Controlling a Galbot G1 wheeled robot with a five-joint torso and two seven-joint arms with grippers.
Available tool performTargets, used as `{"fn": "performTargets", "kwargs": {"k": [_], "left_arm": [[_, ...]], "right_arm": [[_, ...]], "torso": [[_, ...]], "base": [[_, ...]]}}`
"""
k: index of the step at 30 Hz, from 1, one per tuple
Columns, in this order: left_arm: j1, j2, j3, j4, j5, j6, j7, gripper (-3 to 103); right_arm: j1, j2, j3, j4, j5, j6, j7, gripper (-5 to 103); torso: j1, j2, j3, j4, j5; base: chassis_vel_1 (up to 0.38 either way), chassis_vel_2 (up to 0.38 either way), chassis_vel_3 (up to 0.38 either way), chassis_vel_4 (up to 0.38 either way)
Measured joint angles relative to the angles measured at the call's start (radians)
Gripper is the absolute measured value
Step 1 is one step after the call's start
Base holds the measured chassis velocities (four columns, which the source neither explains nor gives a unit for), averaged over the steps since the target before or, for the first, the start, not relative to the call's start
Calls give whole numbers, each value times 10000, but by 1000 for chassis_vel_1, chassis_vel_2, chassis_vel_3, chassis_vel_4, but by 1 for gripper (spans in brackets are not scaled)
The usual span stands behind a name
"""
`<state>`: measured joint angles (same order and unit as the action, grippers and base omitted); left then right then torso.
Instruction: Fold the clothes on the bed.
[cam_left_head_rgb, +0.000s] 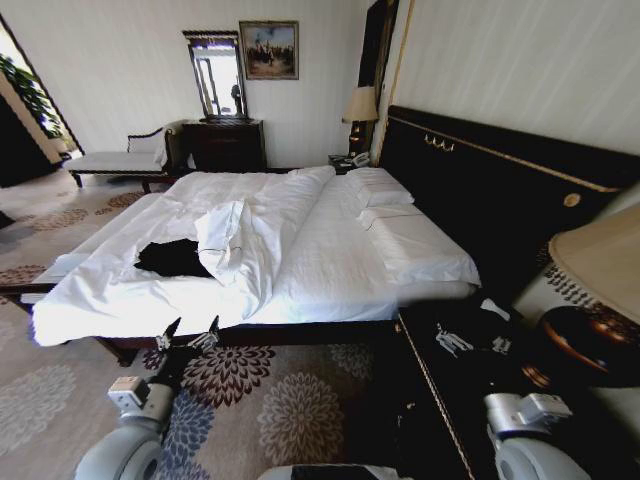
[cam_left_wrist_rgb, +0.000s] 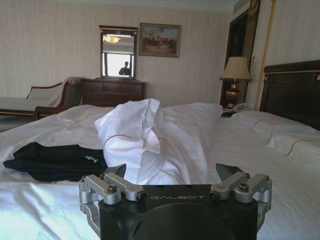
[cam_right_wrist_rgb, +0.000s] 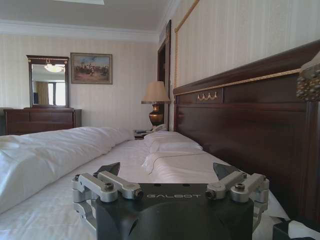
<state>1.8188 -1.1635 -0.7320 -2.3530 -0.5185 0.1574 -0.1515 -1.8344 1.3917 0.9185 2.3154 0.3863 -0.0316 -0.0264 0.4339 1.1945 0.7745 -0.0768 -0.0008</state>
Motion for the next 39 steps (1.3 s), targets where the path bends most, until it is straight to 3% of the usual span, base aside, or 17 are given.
{"fn": "performTargets", "kwargs": {"k": [25, 39], "left_arm": [[-78, -66, 67, 43, 35, -62, -1, 100], [-60, -102, 36, 55, 26, -140, -22, 100]], "right_arm": [[9, 101, -28, -11, -32, -64, 147, 100], [-4, 101, -21, 27, 31, -78, 172, 100]], "torso": [[0, 0, 0, -1, -2], [1, 0, 1, 0, -2]], "base": [[-158, 190, 160, -186], [-45, 244, 33, -255]]}}
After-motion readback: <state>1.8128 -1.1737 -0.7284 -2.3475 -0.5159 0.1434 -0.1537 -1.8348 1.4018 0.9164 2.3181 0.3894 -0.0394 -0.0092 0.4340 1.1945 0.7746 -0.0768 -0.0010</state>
